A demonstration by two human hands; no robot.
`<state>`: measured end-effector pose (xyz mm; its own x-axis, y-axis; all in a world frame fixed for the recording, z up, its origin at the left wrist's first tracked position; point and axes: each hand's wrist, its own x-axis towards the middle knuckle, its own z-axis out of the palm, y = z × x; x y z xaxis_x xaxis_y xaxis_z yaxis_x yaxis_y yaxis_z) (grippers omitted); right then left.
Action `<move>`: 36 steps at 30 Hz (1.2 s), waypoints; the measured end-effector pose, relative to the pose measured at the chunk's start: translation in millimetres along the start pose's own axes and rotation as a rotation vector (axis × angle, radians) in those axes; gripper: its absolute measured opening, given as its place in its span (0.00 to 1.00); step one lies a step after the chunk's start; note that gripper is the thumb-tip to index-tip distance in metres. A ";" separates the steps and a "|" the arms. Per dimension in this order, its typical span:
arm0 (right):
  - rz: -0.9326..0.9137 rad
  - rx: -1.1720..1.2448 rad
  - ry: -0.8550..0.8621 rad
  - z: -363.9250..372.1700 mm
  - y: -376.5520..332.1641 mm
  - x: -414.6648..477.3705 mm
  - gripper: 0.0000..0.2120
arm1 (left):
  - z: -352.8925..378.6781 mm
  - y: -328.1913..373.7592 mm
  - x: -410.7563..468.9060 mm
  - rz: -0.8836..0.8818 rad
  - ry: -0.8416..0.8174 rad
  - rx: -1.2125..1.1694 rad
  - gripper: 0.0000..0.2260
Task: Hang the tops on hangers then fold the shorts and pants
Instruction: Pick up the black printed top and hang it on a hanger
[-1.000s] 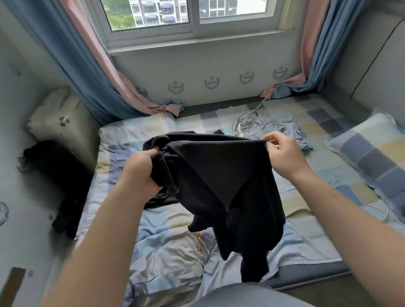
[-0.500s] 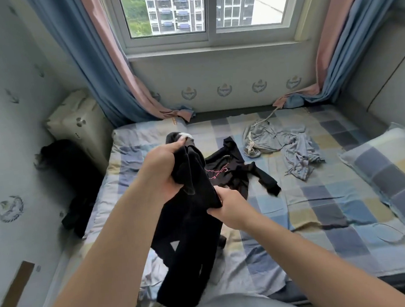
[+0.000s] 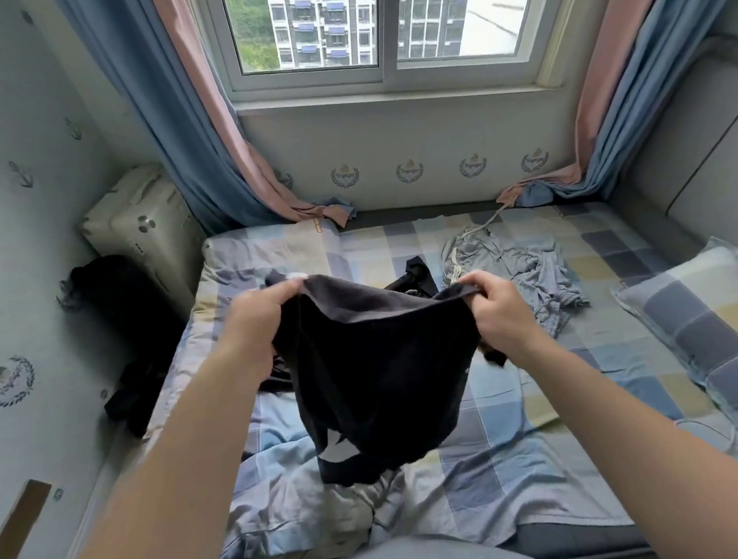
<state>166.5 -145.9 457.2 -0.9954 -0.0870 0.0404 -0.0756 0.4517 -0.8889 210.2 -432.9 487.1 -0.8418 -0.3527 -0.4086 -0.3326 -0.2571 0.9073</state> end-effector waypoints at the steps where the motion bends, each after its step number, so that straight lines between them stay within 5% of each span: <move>1: -0.032 0.039 0.005 -2.5 -10.4 0.9 0.16 | 4.9 -8.6 0.1 0.018 0.016 0.090 0.17; 3: -0.099 0.062 -0.027 -3.4 -30.4 2.4 0.14 | 17.2 -23.3 -5.4 0.094 0.001 0.271 0.27; 6: -0.189 0.017 -0.134 1.1 -57.8 2.7 0.15 | 41.9 -38.6 -19.0 0.225 -0.285 0.546 0.35; 9: -0.247 -0.013 -0.195 2.4 -75.5 2.6 0.17 | 68.2 -55.1 -26.8 0.304 -0.483 0.654 0.29; 16: -0.234 0.022 -0.279 -15.0 -66.0 -4.5 0.09 | 84.8 -59.6 -23.6 0.473 -0.481 0.518 0.04; 21: -0.179 -0.085 -0.232 -33.7 -34.7 -3.0 0.08 | 85.1 -42.3 -29.7 0.579 -0.320 0.417 0.13; 29: -0.051 -0.478 -0.050 -23.5 38.0 -5.0 0.16 | 90.9 -8.5 -41.9 0.664 -0.257 0.190 0.12; 36: 0.167 -0.630 0.001 -8.7 75.5 3.8 0.13 | 73.6 1.2 -31.2 0.653 -0.107 0.080 0.13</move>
<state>156.5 -104.4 394.3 -0.9968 0.0303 -0.0746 0.0605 0.8931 -0.4458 204.8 -356.0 508.2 -0.9173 -0.3209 0.2359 0.2329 0.0482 0.9713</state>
